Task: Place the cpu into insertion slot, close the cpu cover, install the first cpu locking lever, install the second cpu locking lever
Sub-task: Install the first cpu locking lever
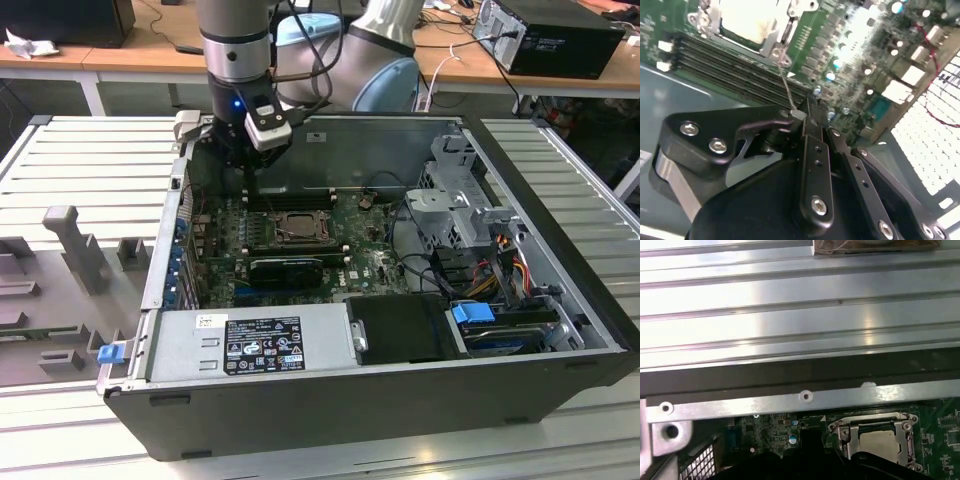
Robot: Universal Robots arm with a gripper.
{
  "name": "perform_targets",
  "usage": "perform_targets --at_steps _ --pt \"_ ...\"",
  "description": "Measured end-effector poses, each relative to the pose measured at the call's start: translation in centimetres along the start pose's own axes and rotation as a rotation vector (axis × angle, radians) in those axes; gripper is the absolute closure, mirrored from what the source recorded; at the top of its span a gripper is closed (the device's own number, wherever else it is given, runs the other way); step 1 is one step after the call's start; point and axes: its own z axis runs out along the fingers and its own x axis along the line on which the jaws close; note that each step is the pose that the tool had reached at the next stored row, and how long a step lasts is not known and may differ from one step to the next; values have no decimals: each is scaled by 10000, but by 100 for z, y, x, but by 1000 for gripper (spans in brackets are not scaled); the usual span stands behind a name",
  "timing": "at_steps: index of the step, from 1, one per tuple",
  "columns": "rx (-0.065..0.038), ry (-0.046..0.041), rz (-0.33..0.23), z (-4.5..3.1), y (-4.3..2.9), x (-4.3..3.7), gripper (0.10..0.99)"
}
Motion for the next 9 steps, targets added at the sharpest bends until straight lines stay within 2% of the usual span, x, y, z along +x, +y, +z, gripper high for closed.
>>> perform_targets --at_steps 9 --pt "1 13 -6 25 33 -348 980"
